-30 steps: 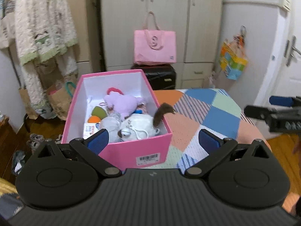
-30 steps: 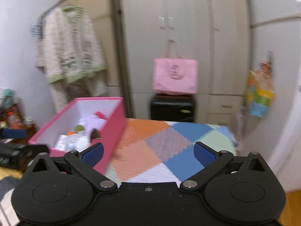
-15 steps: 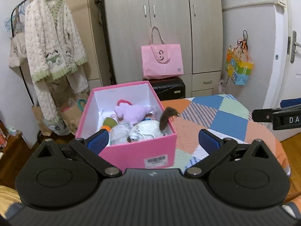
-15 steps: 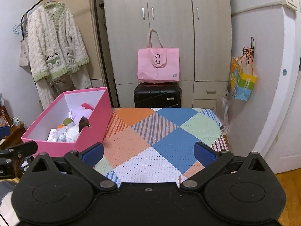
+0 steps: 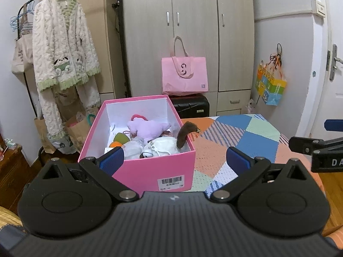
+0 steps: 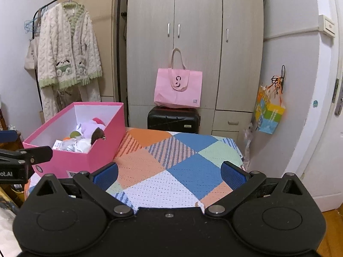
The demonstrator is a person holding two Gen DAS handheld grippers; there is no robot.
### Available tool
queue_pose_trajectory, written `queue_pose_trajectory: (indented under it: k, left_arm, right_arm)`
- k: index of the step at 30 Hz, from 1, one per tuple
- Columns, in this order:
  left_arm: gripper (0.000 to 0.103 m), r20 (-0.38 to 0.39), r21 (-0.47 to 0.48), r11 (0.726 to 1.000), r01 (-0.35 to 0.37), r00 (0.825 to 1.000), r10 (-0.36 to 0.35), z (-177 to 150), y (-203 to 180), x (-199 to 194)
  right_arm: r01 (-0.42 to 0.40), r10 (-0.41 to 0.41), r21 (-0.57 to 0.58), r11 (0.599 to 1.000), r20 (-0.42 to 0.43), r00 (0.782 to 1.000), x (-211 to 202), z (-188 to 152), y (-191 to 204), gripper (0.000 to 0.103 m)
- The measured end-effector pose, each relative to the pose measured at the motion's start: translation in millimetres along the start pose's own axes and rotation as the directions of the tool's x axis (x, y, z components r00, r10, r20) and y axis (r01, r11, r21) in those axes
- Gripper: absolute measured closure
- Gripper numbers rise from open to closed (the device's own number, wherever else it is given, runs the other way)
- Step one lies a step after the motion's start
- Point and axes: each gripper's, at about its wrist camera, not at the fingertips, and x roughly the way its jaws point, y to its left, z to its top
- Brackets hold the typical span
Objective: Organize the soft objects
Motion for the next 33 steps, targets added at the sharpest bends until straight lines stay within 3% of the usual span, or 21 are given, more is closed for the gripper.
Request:
queue_pose_trajectory:
  k: [8,16,20,33]
  left_arm:
    - [0.0,0.048,-0.021,0.996,-0.09,0.995,0.091,-8.8,-2.2,-0.5]
    - [0.0,0.052,-0.02,0.996,-0.09,0.995,0.09,-12.4,-3.7,-0.1]
    - [0.0,0.044,-0.018,0.997,-0.078,0.996,0.078,-13.5,-4.2,-1.3]
    - [0.0,0.028,-0.015,0.997,-0.076,0.997,0.076,-15.3,-6.6,-1.4]
  right_arm:
    - [-0.007,0.007,0.059,0.998,0.004,1.0,-1.1,-4.9,-5.6,0.0]
    - [0.046,-0.047,0.044,0.998,0.032,0.998,-6.7,-9.5,-4.9,0.0]
    - [-0.002,0.0,0.059,0.998,0.029,1.0,-14.9,-8.6,-3.9,0.0]
    - [0.053,-0.056,0.049,0.997,0.054,0.997,-18.2,-7.5,1.1,0.0]
